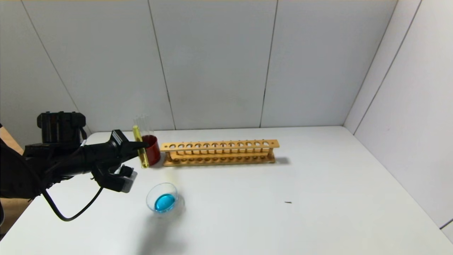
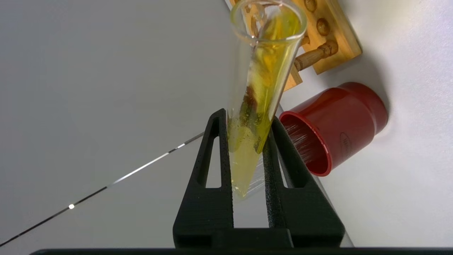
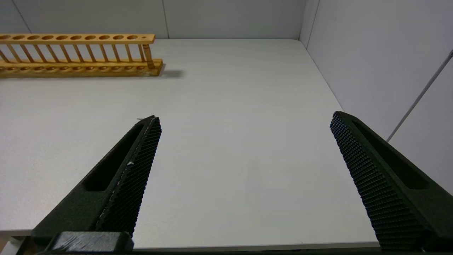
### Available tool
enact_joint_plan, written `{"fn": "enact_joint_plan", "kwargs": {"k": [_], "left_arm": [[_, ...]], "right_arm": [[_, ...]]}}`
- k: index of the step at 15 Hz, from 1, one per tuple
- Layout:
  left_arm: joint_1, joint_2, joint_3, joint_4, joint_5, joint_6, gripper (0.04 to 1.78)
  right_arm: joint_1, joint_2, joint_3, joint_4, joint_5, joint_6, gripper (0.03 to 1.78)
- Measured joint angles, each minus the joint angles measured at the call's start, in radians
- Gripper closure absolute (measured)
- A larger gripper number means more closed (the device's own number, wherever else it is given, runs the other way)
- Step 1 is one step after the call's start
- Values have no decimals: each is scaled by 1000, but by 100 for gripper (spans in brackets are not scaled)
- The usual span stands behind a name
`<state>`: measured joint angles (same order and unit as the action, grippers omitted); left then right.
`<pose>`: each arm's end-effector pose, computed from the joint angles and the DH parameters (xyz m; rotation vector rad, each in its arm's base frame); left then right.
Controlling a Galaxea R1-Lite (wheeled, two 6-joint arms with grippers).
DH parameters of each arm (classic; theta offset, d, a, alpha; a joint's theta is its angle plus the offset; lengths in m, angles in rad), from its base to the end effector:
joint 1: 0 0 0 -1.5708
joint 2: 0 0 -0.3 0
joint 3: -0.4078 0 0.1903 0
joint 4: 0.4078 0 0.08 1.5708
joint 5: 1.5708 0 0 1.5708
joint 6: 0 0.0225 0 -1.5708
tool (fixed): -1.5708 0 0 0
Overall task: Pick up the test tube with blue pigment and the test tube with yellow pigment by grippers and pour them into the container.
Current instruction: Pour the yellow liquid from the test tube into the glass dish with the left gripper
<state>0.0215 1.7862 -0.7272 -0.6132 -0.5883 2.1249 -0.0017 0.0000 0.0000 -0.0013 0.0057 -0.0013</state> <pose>0.3047 -0.0059 0.1352 1.8887 -0.3259 -0.7619 -0.0228 0.0002 0.0756 -0.0013 -0.0013 0.0040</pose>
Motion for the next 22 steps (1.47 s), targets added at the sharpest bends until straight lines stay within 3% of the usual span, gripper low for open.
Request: {"fn": "enact_joint_plan", "kwargs": {"k": [22], "left_arm": [[-6, 24, -4, 31, 1, 51, 152]], "right_arm": [[0, 0, 0, 0, 0, 0, 6]]}}
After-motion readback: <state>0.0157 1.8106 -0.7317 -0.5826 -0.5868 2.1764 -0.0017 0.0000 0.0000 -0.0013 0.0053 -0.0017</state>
